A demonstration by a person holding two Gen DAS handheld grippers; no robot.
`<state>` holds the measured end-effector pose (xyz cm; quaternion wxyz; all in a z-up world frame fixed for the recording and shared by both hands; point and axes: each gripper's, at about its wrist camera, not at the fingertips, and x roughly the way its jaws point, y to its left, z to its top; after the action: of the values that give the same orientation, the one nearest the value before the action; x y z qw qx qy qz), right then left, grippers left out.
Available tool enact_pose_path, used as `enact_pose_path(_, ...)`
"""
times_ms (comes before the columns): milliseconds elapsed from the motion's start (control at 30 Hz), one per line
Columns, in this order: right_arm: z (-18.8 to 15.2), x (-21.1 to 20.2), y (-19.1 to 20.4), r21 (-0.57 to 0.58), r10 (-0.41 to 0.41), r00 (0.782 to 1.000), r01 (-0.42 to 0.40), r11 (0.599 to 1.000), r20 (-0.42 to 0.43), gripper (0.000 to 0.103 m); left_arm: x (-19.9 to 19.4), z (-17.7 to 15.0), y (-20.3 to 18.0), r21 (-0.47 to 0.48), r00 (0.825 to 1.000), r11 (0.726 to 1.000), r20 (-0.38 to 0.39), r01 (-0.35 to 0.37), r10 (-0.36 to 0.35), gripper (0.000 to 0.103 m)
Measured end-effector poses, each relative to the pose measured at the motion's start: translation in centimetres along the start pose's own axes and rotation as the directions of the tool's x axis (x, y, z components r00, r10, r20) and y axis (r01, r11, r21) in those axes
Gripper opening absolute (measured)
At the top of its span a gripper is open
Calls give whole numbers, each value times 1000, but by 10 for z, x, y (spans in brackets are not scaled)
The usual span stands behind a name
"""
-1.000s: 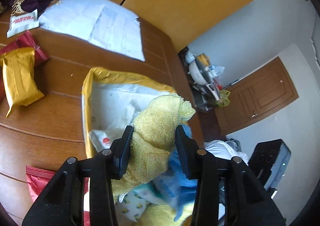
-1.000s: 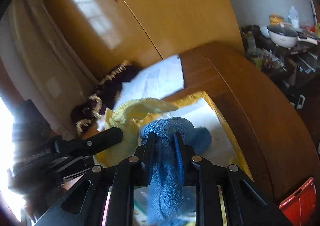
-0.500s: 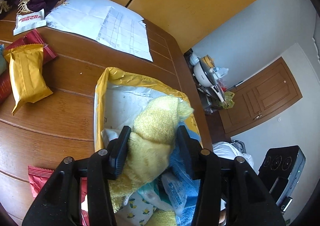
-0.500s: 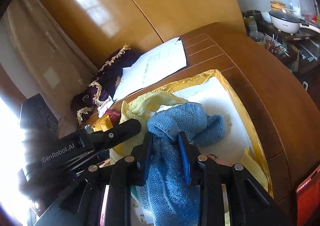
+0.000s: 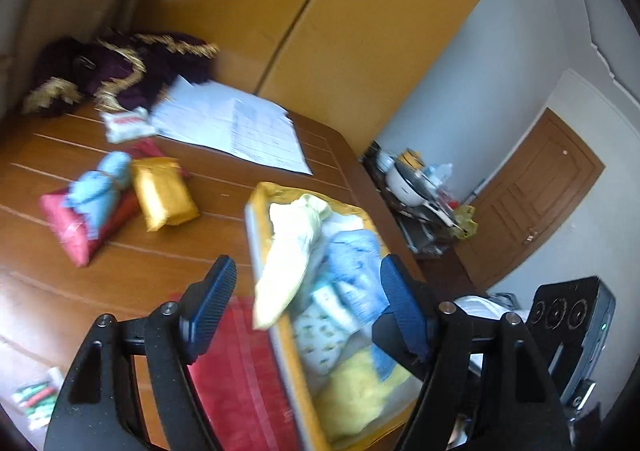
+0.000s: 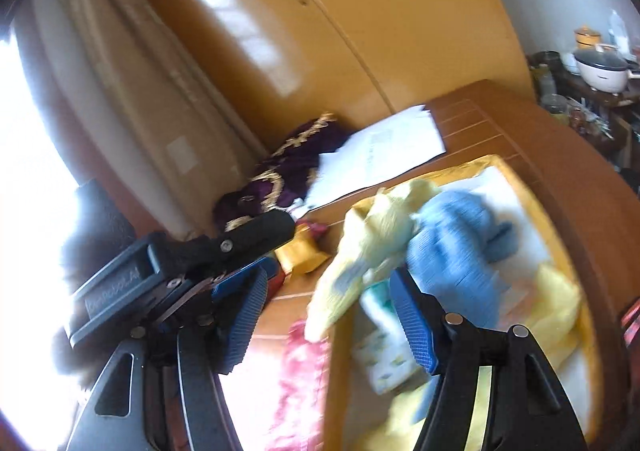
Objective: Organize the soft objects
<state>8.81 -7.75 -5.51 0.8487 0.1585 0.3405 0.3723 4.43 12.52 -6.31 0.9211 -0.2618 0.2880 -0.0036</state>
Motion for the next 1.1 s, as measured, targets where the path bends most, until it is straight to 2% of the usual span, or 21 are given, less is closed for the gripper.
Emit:
enact_pose_path(200, -30, 3, 46, -87, 47, 998, -51, 995, -42, 70, -45, -16, 32, -67, 997, 996, 48, -57, 60, 74)
enact_pose_path(333, -45, -1, 64, -91, 69, 995, -74, 993, -65, 70, -66, -26, 39, -63, 992, 994, 81, -92, 97, 74)
enact_pose_path(400, -52, -2, 70, -95, 67, 995, -75, 993, -79, 74, -76, -31, 46, -70, 988, 990, 85, -126, 131, 74)
enact_pose_path(500, -65, 0, 79, -98, 64, 991, -75, 992, -114, 75, -86, -39, 59, -85, 983, 984, 83, -158, 166, 74)
enact_pose_path(733, -82, 0, 87, -123, 27, 988, -46, 991, -152, 76, -93, -51, 88, -116, 965, 963, 68, -244, 253, 74)
enact_pose_path(967, -87, 12, 80, -120, 4, 983, -26, 992, -184, 76, -93, -57, 106, -158, 959, 950, 45, -270, 280, 74)
enact_pose_path(1100, -90, 10, 89, -174, -11, 986, -19, 985, -168, 76, -92, -60, 107, -141, 951, 944, 38, -299, 307, 74)
